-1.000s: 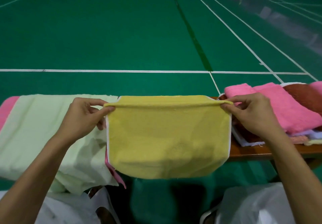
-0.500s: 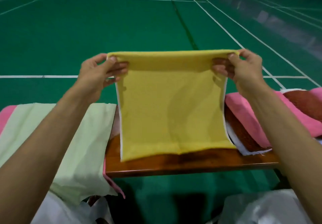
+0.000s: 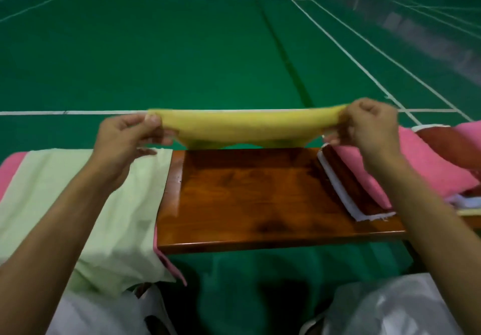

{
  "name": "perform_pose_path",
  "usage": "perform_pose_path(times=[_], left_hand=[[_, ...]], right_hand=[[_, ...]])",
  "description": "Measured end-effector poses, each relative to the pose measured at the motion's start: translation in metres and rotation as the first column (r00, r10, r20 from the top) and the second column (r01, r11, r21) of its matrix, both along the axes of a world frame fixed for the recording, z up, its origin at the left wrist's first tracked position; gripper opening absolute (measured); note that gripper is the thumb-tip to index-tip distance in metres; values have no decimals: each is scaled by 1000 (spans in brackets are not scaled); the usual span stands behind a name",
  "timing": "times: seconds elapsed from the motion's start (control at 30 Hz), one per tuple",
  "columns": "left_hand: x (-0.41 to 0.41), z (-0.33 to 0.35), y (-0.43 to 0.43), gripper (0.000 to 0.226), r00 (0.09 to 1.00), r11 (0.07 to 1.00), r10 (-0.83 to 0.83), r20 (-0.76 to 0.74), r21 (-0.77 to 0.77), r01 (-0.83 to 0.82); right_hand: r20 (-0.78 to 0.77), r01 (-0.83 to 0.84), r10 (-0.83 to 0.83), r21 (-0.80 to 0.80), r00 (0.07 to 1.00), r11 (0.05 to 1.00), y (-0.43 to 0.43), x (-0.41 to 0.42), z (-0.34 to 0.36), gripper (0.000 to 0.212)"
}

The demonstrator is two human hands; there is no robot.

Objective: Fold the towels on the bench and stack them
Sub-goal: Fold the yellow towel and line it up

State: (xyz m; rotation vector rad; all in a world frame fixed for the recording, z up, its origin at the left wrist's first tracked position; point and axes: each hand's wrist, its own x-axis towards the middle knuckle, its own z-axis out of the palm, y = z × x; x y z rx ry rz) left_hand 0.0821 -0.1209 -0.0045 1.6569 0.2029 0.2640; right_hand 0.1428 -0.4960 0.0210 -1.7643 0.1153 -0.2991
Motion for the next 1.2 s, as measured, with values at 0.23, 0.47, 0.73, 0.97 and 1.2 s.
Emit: perform_pose_path(times=[0.23,0.47,0.73,0.97,1.2], left_hand=[[-46,-59,-3,19,849,936,-184,-496,175,305],[-56,-53,13,14,585,769,-370,-722,116,629],[-49,-48,7,31,569,679,-380,-729,199,707],[-20,-98,-42,35,997,632,41,-69,775,27],[-6,-143,-75,85,948,312,-143,-284,896,316]], right_hand=[[-510,-297,89,-342,856,891,1,-44,-79,21],[-816,-620,87,-360,571,697,-3,-48,-80,20],[-921,-830,152,-239,358,504,-24,-60,-41,22],[-248,-248,83,-765,965,594,12,-38,-92,19],[-288,-412,432,-883,855,225,60,-28,-160,69]])
